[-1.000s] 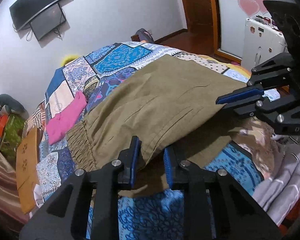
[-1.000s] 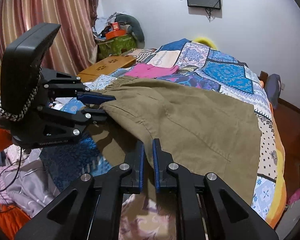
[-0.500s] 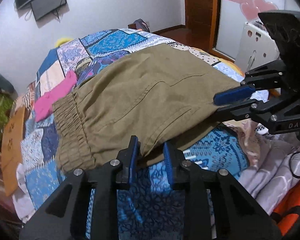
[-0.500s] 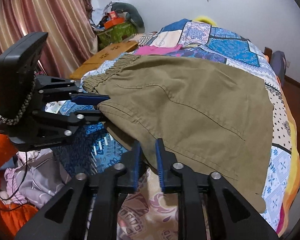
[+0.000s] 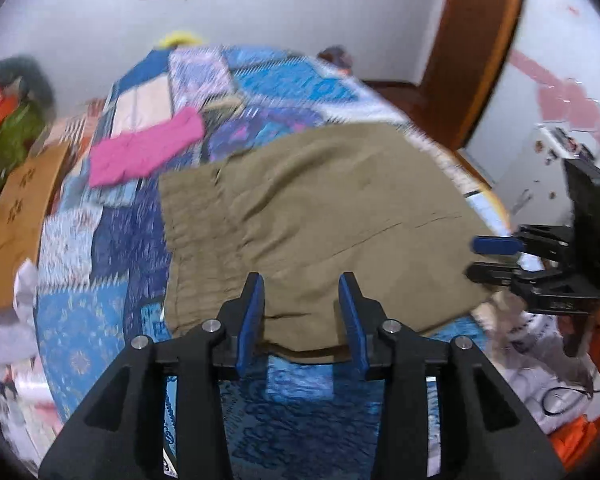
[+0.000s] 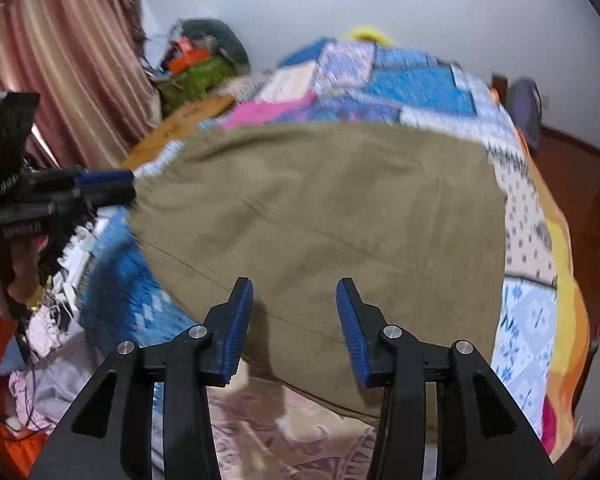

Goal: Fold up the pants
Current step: 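Open both tools and release the folded pants onto the bed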

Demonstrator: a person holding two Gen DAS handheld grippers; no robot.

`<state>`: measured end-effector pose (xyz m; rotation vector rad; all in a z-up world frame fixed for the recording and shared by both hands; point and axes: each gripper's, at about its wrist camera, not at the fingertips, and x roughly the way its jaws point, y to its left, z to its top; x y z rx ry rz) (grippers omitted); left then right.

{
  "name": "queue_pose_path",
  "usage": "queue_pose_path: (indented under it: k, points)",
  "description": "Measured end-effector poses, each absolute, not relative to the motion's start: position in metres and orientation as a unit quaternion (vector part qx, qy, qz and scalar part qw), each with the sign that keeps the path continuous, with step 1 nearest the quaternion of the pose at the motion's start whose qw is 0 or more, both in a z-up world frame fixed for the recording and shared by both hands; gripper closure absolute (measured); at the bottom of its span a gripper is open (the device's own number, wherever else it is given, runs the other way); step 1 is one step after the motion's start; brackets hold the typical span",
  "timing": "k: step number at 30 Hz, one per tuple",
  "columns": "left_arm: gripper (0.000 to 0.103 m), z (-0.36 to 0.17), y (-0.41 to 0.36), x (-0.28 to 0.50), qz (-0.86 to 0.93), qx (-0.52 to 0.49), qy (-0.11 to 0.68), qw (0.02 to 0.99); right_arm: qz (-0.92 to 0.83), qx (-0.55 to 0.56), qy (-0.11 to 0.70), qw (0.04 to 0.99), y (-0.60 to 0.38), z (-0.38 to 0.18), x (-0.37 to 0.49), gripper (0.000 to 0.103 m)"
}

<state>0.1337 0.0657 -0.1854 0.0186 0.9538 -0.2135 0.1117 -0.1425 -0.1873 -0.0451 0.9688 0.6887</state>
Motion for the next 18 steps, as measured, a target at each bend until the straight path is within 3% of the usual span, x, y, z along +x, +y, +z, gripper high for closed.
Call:
queue_pose_path:
  k: [2,6,13,18]
  points:
    - [0.062,-0.203,0.071,0.135,-0.076,0.026,0.465,0.881,0.328,-0.004,0.457,0.827,-0.151,-0.192,0.111,0.062]
    - [0.045,-0.212,0.084,0.131,-0.059,0.019,0.468,0.882,0.315,-0.002,0.467,0.827,-0.165,-0.194,0.109,0.061]
    - [0.039,-0.221,0.103,0.122,-0.053,-0.016,0.476,0.878,0.272,-0.034,0.467,0.841,-0.183,-0.199,0.1,0.06]
    - [0.036,-0.226,0.107,0.122,-0.052,-0.037,0.476,0.877,0.255,0.016,0.49,0.833,-0.219,-0.212,0.103,0.057]
